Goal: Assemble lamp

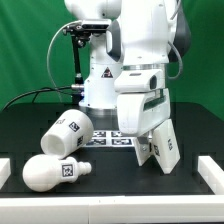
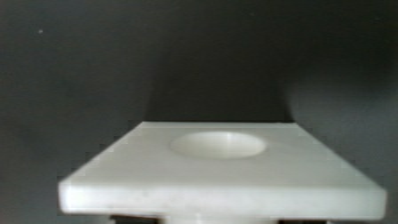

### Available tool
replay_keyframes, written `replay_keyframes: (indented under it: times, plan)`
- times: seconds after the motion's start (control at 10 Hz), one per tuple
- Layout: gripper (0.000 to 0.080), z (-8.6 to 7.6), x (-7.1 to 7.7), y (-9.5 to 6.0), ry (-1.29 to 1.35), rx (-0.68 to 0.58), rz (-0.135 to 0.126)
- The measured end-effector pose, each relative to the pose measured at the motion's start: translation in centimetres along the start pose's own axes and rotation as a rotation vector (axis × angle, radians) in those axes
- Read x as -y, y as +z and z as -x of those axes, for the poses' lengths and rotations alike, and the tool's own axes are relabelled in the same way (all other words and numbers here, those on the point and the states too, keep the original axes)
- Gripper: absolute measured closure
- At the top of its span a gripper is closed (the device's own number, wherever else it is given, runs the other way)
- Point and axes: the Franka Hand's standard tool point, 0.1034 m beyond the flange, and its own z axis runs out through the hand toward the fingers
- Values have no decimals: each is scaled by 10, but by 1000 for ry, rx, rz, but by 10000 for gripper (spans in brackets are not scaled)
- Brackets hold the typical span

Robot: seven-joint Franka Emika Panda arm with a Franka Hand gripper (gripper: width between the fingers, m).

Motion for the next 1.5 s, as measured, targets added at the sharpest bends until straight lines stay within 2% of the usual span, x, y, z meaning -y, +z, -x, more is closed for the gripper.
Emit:
replay_keyframes:
  times: [0.6, 0.7, 0.8, 1.0, 1.5]
  plan:
    - [489, -1, 1, -1, 5, 3, -3]
    - [489, -3, 6, -5, -95, 29, -26]
    - [489, -3, 7, -9, -94, 36, -31]
    - [489, -10, 11, -13, -75, 34, -29]
    - [489, -10, 9, -13, 128, 30, -23]
